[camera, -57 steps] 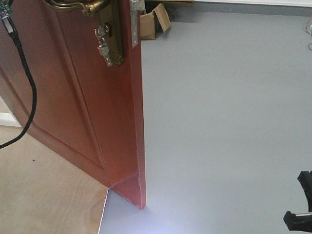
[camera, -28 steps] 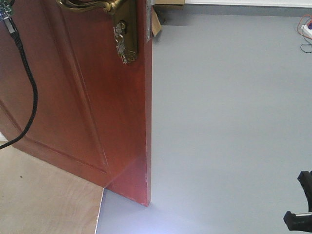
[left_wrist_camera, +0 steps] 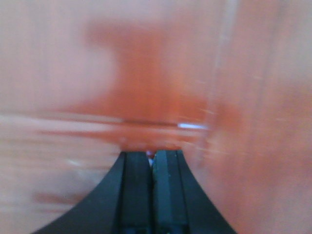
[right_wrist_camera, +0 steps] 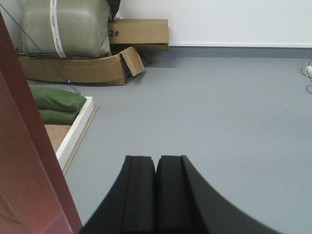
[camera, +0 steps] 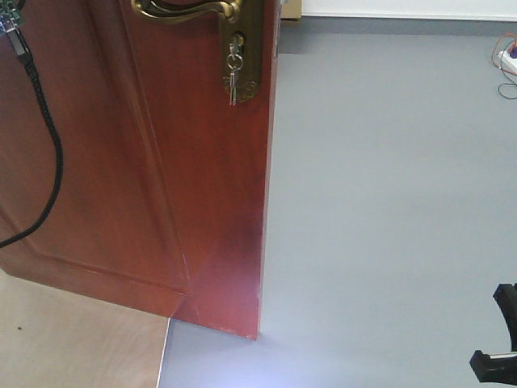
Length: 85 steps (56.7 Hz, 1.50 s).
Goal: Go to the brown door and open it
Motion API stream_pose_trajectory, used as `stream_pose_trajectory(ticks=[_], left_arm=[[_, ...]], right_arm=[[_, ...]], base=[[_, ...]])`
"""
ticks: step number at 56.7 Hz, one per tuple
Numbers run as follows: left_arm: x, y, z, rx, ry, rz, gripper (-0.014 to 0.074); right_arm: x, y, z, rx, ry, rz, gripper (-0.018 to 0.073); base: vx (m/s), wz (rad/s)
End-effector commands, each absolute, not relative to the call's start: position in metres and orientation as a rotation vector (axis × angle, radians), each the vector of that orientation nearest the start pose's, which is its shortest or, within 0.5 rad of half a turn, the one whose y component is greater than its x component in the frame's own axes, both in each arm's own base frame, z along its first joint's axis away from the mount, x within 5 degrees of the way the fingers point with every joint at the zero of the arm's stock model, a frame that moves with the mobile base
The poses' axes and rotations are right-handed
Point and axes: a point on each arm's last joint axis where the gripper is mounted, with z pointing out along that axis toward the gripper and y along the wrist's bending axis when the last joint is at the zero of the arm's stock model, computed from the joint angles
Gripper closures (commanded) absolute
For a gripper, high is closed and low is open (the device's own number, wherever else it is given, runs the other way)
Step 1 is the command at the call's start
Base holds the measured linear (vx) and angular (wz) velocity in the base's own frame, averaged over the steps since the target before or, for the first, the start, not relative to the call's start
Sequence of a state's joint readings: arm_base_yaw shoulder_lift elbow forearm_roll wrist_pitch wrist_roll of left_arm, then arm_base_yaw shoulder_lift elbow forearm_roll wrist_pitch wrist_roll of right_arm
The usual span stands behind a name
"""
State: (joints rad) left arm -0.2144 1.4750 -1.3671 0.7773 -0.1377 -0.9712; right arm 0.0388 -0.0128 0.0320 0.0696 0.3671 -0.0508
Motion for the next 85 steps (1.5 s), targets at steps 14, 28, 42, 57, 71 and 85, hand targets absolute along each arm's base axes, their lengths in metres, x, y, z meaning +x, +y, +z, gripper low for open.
stream_pose_trajectory(ticks=[14,28,42,57,71,85], left_arm=[[0.3299,-0.0851,0.4558,0.108,1.404,-0.460,0.0561],[0.3299,-0.0851,0.4558,0.108,1.404,-0.460,0.0561],[0.3299,-0.0851,0.4558,0.108,1.404,-0.460,0.0561],[0.3300,-0.0847,0.4555,0.104,1.409,-0.455,0.0561],[0.3300,-0.0846,0.4555,0.103,1.410,-0.455,0.0561],[0.3300,-0.0846,0.4555,0.103,1.410,-0.455,0.0561]], right_arm=[[0.0542,0.0038,0.1758,-0.043,1.791,0.049,0.0559],[0.0542,0.0038,0.1758,-0.043,1.791,0.049,0.0559],[0.0542,0.0038,0.1758,-0.043,1.791,0.049,0.0559],[0.0542,0.0038,0.1758,-0.043,1.791,0.049,0.0559],[0.0542,0.0038,0.1758,-0.043,1.791,0.049,0.0559],[0.0542,0.0038,0.1758,-0.043,1.791,0.049,0.0559]], base=[[0.23,-0.01],[0.21,0.00],[0.15,0.03],[0.04,0.08],[-0.01,-0.02],[-0.03,-0.02]])
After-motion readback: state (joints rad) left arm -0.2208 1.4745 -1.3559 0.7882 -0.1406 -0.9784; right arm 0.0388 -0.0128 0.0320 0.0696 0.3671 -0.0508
